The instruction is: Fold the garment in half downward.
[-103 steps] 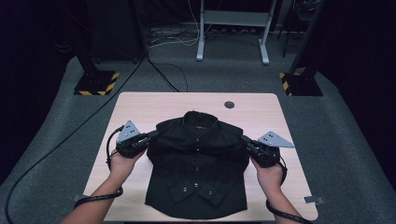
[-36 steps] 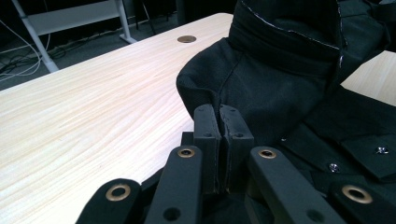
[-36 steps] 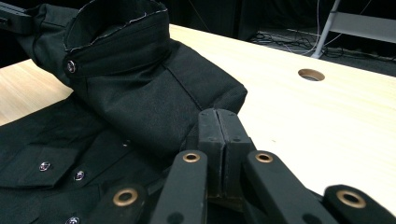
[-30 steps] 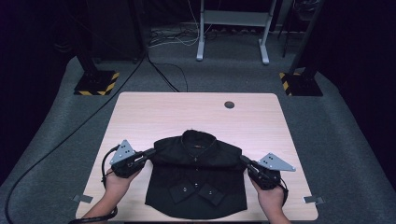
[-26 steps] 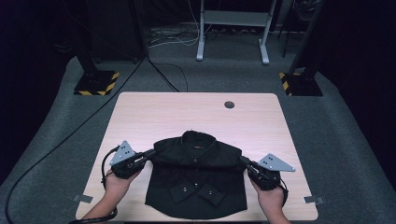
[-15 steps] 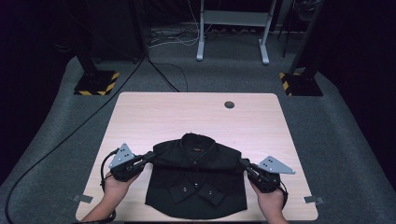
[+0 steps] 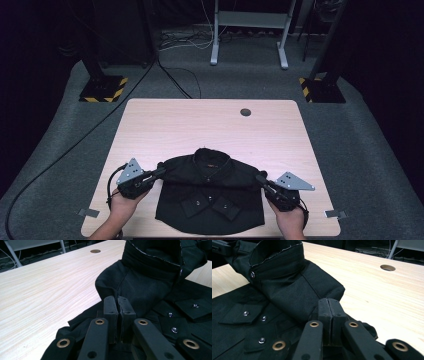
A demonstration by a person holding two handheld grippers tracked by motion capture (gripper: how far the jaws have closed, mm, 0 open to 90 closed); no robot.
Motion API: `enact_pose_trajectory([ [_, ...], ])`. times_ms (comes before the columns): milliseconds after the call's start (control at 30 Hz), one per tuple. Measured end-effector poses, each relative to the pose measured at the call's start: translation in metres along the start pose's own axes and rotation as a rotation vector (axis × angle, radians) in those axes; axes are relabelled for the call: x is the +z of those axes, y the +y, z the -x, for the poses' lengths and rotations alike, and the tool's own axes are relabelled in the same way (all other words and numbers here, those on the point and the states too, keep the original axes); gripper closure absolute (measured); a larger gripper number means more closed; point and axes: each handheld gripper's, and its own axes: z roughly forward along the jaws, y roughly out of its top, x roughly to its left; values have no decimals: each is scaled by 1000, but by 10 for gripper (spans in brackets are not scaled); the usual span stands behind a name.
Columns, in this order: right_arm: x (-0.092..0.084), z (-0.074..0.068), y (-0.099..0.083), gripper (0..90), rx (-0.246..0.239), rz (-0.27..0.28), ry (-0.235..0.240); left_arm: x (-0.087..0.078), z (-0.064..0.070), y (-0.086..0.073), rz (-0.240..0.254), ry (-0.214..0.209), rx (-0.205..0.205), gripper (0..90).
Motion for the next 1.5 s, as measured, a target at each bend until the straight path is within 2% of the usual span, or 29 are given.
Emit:
enact_pose_trajectory([
  [300,-2,-4,-6,897,4,-17,6,-3,0,-10,-18,-6,-13,866],
  [1000,-4,-10,-29,891,12,-97,32,-4,7,-28,-71,-22,-22,868],
  [1200,-5,-11,-34,833,28,-113,42,-5,7,-32,-85,-30,-40,785],
  [1400,-9,-9,-40,740,54,-135,36,-5,6,-36,-112,-29,-66,618],
  [1500,-9,-8,-43,676,49,-146,27,-4,4,-36,-116,-24,-83,537],
])
